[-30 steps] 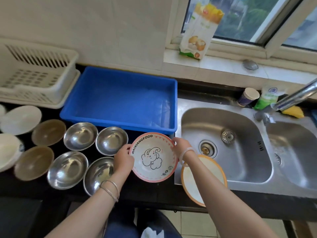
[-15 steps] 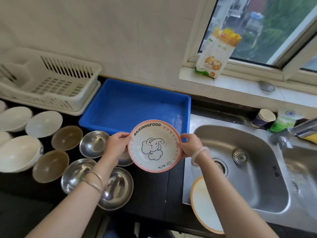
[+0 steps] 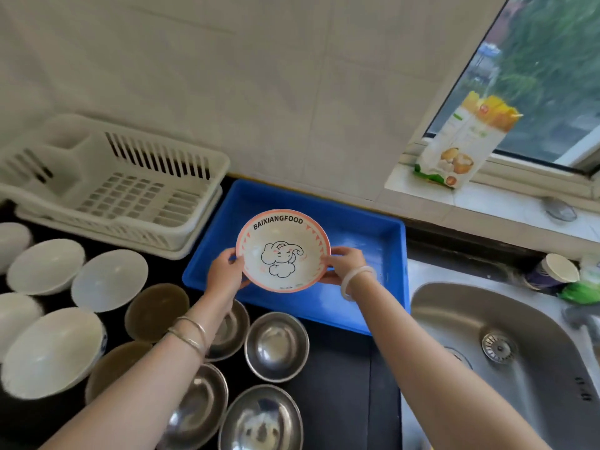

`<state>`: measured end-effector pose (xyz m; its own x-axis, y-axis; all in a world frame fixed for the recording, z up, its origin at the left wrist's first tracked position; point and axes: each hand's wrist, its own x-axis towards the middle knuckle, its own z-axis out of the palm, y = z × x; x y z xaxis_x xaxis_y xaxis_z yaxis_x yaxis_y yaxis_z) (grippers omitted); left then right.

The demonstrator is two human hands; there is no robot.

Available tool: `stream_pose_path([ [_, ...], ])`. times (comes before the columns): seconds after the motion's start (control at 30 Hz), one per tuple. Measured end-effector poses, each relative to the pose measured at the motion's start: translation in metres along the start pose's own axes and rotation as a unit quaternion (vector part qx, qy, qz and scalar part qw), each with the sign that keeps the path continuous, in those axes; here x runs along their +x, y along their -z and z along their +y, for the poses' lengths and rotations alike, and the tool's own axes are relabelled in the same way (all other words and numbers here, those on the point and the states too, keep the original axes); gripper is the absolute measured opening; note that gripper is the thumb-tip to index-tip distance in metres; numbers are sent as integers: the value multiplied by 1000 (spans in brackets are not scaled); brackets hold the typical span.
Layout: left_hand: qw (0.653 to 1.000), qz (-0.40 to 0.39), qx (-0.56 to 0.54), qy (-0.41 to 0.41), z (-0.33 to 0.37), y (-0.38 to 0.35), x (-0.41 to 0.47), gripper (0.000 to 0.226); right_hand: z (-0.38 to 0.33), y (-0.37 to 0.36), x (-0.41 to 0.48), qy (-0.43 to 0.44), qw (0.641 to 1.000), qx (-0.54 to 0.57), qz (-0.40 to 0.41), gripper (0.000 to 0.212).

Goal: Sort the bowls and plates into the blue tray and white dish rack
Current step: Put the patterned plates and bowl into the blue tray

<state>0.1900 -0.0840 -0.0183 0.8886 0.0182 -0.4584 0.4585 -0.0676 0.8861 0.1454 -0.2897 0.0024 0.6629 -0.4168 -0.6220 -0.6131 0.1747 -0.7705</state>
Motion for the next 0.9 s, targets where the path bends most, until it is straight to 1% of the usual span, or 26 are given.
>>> stream_pose_path([
  [0.13, 999, -17, 14, 44, -4, 9, 43, 26, 4, -30, 30, -12, 1000, 15, 18, 28],
  [0.37, 997, -26, 30, 72, -12, 12, 82, 29, 18, -56, 58, -40, 997, 45, 47, 16],
  [0.5, 996, -28, 28, 75, -14, 14, 90, 25, 24, -63, 65, -39, 997, 41, 52, 21],
  [0.6, 997, -29, 22, 75, -16, 17, 94, 31, 27, -66, 68, -30, 997, 52, 52, 23],
  [0.73, 995, -41, -15, 90, -15, 19, 94, 32, 27, -68, 67, -26, 995, 88, 32, 26],
  [0.83, 982, -74, -89, 153, -14, 22, 90, 35, 34, -65, 57, -47, 988, 147, -16, 32],
  [0.9, 973, -92, -109, 181, -14, 23, 87, 43, 43, -64, 49, -64, 977, 195, -51, 36],
])
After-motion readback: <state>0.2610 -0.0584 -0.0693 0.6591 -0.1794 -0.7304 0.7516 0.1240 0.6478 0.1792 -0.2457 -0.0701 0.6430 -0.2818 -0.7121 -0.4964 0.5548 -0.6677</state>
